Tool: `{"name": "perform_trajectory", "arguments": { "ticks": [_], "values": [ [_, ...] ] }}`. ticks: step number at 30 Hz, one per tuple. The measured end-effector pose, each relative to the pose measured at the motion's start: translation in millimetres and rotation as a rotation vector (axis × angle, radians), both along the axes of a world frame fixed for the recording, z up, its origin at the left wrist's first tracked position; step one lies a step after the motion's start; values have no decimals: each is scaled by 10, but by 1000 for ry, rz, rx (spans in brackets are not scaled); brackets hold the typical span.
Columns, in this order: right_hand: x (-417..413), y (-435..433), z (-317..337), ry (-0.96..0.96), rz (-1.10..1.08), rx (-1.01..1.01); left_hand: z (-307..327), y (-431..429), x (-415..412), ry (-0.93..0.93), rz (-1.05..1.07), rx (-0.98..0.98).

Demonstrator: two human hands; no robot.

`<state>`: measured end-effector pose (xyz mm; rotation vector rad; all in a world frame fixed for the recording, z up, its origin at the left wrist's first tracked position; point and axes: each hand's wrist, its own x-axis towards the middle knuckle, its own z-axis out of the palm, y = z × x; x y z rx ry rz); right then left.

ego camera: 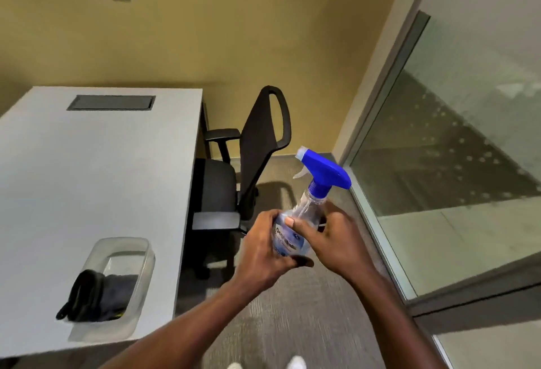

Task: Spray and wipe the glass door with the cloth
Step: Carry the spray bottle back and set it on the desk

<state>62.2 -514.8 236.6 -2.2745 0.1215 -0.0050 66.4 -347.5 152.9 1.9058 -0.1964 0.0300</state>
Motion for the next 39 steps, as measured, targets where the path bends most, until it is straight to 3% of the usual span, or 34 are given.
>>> {"name": "perform_trajectory", "arguments": {
  "ticks": [19,23,28,31,34,39],
  "values": [
    [1172,1048,-413,66,613,-36,-242,783,186,96,527,1],
    [1323,1495,-523,88,657,-53,-212,1167,198,213,556,80],
    [1546,2154,-653,79,682,-96,-300,1837,130,412,580,374],
    [1693,2535,-788,79,684,-121,-431,2266,-99,515,701,533],
    [1797,2838,-983,89,669,-111,-593,2636,-359,602,829,603],
    [1931,3279,-1391,127,660,-123,-923,2987,-649,760,841,631]
  ]
}}
